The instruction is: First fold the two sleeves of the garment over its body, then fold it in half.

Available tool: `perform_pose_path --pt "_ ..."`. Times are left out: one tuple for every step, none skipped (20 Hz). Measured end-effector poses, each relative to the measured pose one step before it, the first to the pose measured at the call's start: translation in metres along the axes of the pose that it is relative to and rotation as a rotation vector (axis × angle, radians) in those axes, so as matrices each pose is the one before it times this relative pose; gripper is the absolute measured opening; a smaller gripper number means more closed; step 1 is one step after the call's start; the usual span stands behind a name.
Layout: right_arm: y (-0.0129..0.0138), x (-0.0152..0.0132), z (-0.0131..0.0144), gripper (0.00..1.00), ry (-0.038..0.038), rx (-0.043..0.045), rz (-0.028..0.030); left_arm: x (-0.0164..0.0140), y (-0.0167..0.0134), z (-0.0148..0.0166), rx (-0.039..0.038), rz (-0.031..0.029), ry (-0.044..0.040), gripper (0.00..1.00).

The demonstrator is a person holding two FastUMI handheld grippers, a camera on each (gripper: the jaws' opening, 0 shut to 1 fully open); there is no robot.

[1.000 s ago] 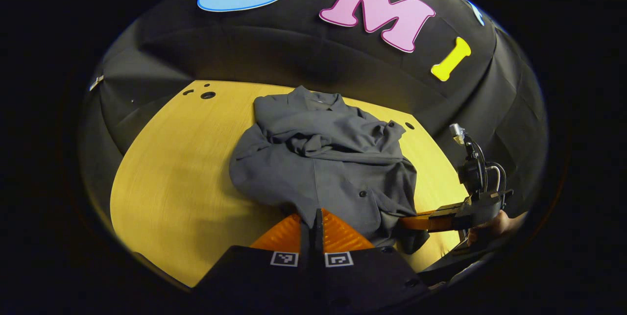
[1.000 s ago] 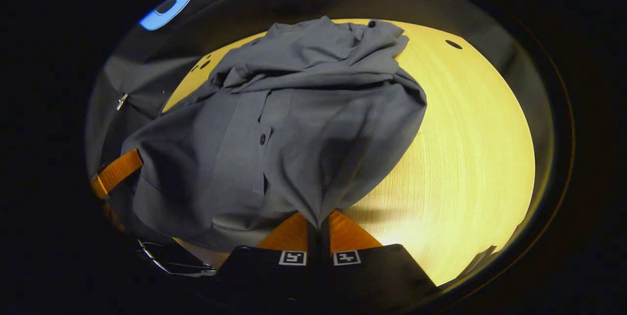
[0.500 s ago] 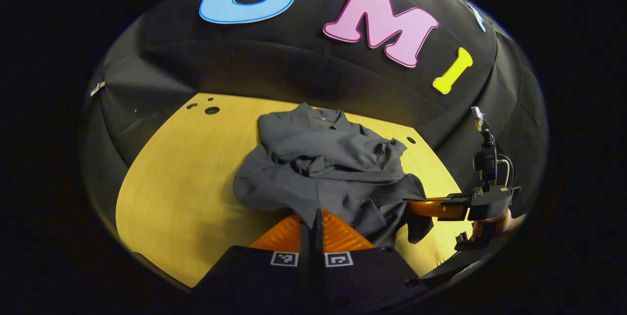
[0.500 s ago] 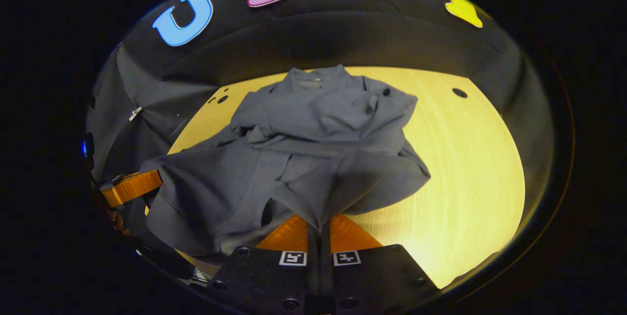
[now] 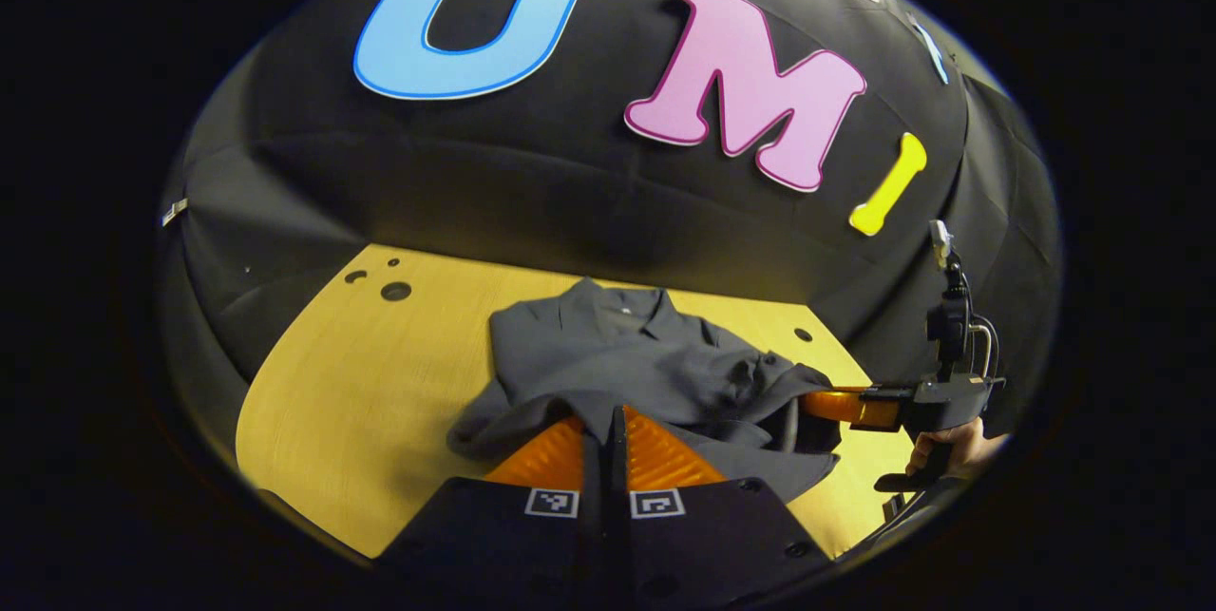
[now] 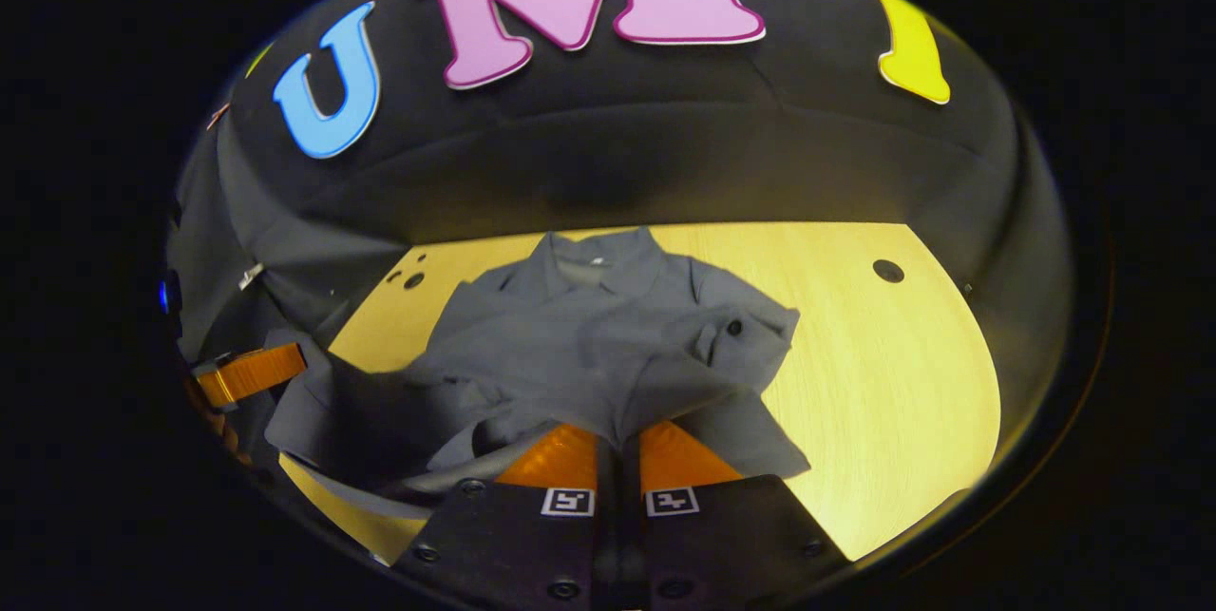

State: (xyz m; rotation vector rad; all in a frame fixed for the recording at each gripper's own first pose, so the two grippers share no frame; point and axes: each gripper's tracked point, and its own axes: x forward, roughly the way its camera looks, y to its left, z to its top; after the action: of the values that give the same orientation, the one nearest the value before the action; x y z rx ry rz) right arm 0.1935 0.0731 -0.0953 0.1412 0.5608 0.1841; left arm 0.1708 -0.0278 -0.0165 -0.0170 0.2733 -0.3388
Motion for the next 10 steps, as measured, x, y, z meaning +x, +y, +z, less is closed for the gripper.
perform_pose_path --pt "-0.00432 0.00576 0.00915 0.05 -0.01259 0.01239 -0.00413 0.01144 0.00048 0.00995 0.00625 0.00042 -0.01192 0.06" --pt "-0.00369 0.00741 0.01041 0.05 -0.01661 0.00862 -0.00352 0.01203 0.00184 0.01092 0.0103 0.00127 -0.01431 0.05" --pt "-0.00257 0.00739 0.01103 0.05 -0.01737 0.0019 -0.00495 0.01083 0.00161 0.00855 0.00993 -0.00018 -0.00804 0.05" --pt "-0.0029 0.00842 0.01068 0.05 -0.01472 -0.0001 -0.00584 0.01135 0.00334 0.00858 0.01178 0.00494 -0.00824 0.05" --pt "-0.00282 0.00909 0.00947 0.05 -0.01573 0.00466 -0.00174 0.01557 0.00443 0.00661 0.0116 0.00288 -0.00229 0.05" --pt "-0.00091 0.00884 0.0089 0.05 -0.01275 0.00608 -0.00103 0.01421 0.00668 0.00615 0.01065 0.01485 -0.00228 0.05" --pt "-0.00108 0.00967 0.00694 0.05 -0.01192 0.00038 -0.00034 0.01532 0.00821 0.00367 0.00483 0.01703 0.00758 0.05" --pt "-0.00079 0.01004 0.0074 0.05 -0.01369 -0.00602 -0.00347 0.01553 0.00757 0.00121 -0.00391 0.01589 0.01362 0.05" --pt "-0.00119 0.0103 0.0055 0.05 -0.01204 -0.01389 -0.00542 0.01603 0.00351 0.00242 -0.007 0.00134 0.00422 0.05" --pt "-0.00099 0.00954 0.00624 0.05 -0.01291 -0.01529 -0.00899 0.01641 0.00413 0.00211 -0.00367 0.00306 0.00247 0.05"
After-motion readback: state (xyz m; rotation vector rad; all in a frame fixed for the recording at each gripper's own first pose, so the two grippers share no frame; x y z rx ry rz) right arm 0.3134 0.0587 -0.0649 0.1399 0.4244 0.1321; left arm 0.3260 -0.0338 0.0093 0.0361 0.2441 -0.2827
